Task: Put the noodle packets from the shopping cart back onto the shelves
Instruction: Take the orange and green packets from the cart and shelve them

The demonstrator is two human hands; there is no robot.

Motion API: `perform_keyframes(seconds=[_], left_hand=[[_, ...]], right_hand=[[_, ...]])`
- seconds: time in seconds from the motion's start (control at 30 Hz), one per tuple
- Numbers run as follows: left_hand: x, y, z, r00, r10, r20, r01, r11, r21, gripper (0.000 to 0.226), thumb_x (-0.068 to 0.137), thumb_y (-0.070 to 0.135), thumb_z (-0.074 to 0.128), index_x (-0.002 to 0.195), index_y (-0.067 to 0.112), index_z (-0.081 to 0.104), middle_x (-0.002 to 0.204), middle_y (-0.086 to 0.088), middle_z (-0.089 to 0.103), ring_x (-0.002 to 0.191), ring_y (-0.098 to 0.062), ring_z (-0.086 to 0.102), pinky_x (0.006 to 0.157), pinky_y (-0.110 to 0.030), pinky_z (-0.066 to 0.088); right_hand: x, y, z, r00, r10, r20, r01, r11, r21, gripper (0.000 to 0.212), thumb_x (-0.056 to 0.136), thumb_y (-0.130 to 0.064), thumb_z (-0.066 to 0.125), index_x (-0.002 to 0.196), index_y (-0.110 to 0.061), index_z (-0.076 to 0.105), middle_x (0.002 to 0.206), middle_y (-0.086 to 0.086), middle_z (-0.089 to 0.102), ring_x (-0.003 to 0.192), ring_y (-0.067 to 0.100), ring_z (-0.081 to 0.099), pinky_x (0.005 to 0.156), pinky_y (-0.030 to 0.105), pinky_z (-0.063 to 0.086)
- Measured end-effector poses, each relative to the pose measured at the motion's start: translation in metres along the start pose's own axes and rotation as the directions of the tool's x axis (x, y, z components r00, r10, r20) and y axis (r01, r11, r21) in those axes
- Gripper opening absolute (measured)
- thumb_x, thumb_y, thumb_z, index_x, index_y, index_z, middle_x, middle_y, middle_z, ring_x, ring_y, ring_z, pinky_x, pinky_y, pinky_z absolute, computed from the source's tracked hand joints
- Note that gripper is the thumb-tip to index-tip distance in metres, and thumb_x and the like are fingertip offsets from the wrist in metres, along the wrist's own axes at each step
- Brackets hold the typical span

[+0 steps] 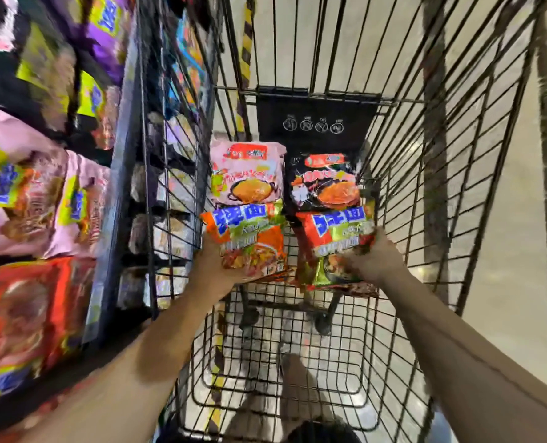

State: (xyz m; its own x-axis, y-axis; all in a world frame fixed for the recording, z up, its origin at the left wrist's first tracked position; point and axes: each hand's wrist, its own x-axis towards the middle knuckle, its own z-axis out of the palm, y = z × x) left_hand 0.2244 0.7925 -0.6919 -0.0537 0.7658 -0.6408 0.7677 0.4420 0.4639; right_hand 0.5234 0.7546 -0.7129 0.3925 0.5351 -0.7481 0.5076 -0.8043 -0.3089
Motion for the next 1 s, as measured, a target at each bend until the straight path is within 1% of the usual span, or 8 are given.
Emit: perform_keyframes(seconds=[0.1, 0.23, 0.43, 0.53, 0.63, 0.77, 0.87, 1.0], left_hand=[[0.008, -0.001, 0.007, 0.998, 0.006, -0.067, -0.009, 0.999, -0.039, 0.087, 0.064, 0.011, 0.095, 0.137, 0.012, 0.047, 0.116, 0.003, 0.06, 0.109, -0.014, 0.057, 0.086, -0.021, 0.039], [0.009, 0.006, 0.009, 0.992, -0.027, -0.127, 0.023, 0.999, -0.028, 0.093, 0.05, 0.026, 0.1, 0.128, 0.012, 0.052, 0.117, -0.007, 0.065, 0.11, -0.027, 0.063, 0.095, -0.041, 0.052], [0.007, 0.018, 0.006, 0.997, -0.004, -0.078, 0.002, 0.999, -0.036, 0.092, 0.051, 0.019, 0.101, 0.129, 0.01, 0.053, 0.115, 0.001, 0.056, 0.11, -0.015, 0.051, 0.099, -0.03, 0.043], [0.014, 0.015, 0.005, 0.998, -0.052, -0.035, 0.05, 0.998, -0.046, 0.104, 0.038, 0.042, 0.099, 0.129, 0.019, 0.055, 0.123, -0.002, 0.056, 0.118, -0.021, 0.054, 0.107, -0.045, 0.048], [0.027, -0.002, 0.009, 0.997, -0.08, -0.011, 0.079, 0.994, -0.076, 0.115, 0.029, 0.049, 0.096, 0.13, 0.022, 0.05, 0.123, -0.003, 0.059, 0.12, -0.024, 0.058, 0.104, -0.048, 0.051], [0.008, 0.009, 0.001, 0.996, -0.05, 0.072, 0.063, 0.979, -0.193, 0.094, 0.063, 0.006, 0.095, 0.136, 0.017, 0.038, 0.113, 0.009, 0.06, 0.114, -0.016, 0.057, 0.097, -0.035, 0.045], [-0.003, 0.008, -0.004, 0.997, 0.047, 0.061, -0.031, 0.971, -0.237, 0.082, 0.071, 0.01, 0.091, 0.134, 0.023, 0.039, 0.111, 0.018, 0.056, 0.109, -0.01, 0.056, 0.092, -0.029, 0.044], [-0.024, 0.019, -0.026, 0.992, 0.114, 0.052, -0.098, 0.962, -0.254, 0.073, 0.077, 0.018, 0.087, 0.131, 0.032, 0.039, 0.108, 0.014, 0.063, 0.087, -0.004, 0.065, 0.062, -0.019, 0.054]], right_hand=[[0.01, 0.002, -0.002, 1.0, 0.007, 0.015, -0.007, 1.0, 0.007, 0.091, 0.063, -0.044, 0.095, 0.135, -0.015, 0.048, 0.13, 0.014, 0.062, 0.12, 0.033, 0.061, 0.105, 0.043, 0.05], [0.008, -0.002, -0.003, 0.998, 0.06, 0.037, -0.062, 0.996, 0.062, 0.096, 0.06, -0.041, 0.098, 0.137, -0.011, 0.049, 0.135, 0.015, 0.045, 0.124, 0.032, 0.051, 0.109, 0.036, 0.044], [0.0, -0.001, -0.003, 1.0, 0.015, 0.013, -0.017, 0.983, 0.18, 0.079, 0.073, -0.026, 0.092, 0.136, -0.013, 0.048, 0.135, 0.014, 0.047, 0.128, 0.028, 0.044, 0.087, 0.022, 0.051], [0.0, -0.002, 0.0, 0.999, 0.0, 0.035, -0.01, 0.96, 0.281, 0.063, 0.068, -0.03, 0.095, 0.118, -0.011, 0.063, 0.115, 0.011, 0.071, 0.102, 0.032, 0.07, 0.09, 0.048, 0.06], [-0.003, -0.004, 0.005, 0.993, -0.008, 0.118, -0.029, 0.951, 0.307, 0.049, 0.071, -0.031, 0.093, 0.108, -0.009, 0.069, 0.101, 0.014, 0.076, 0.086, 0.032, 0.074, 0.081, 0.049, 0.062], [-0.015, -0.01, 0.011, 0.992, -0.062, 0.108, 0.024, 0.944, 0.329, 0.05, 0.077, -0.029, 0.089, 0.116, -0.01, 0.065, 0.106, 0.014, 0.074, 0.092, 0.035, 0.073, 0.083, 0.05, 0.062], [-0.032, -0.017, 0.006, 0.988, -0.14, 0.069, 0.112, 0.942, 0.316, 0.054, 0.084, -0.028, 0.083, 0.129, -0.014, 0.055, 0.112, 0.008, 0.069, 0.092, 0.028, 0.07, 0.067, 0.033, 0.059], [-0.058, -0.023, -0.014, 0.971, -0.239, -0.028, 0.238, 0.941, 0.242, 0.054, 0.085, -0.029, 0.083, 0.129, -0.014, 0.054, 0.114, 0.005, 0.067, 0.086, 0.019, 0.067, 0.059, 0.023, 0.055]])
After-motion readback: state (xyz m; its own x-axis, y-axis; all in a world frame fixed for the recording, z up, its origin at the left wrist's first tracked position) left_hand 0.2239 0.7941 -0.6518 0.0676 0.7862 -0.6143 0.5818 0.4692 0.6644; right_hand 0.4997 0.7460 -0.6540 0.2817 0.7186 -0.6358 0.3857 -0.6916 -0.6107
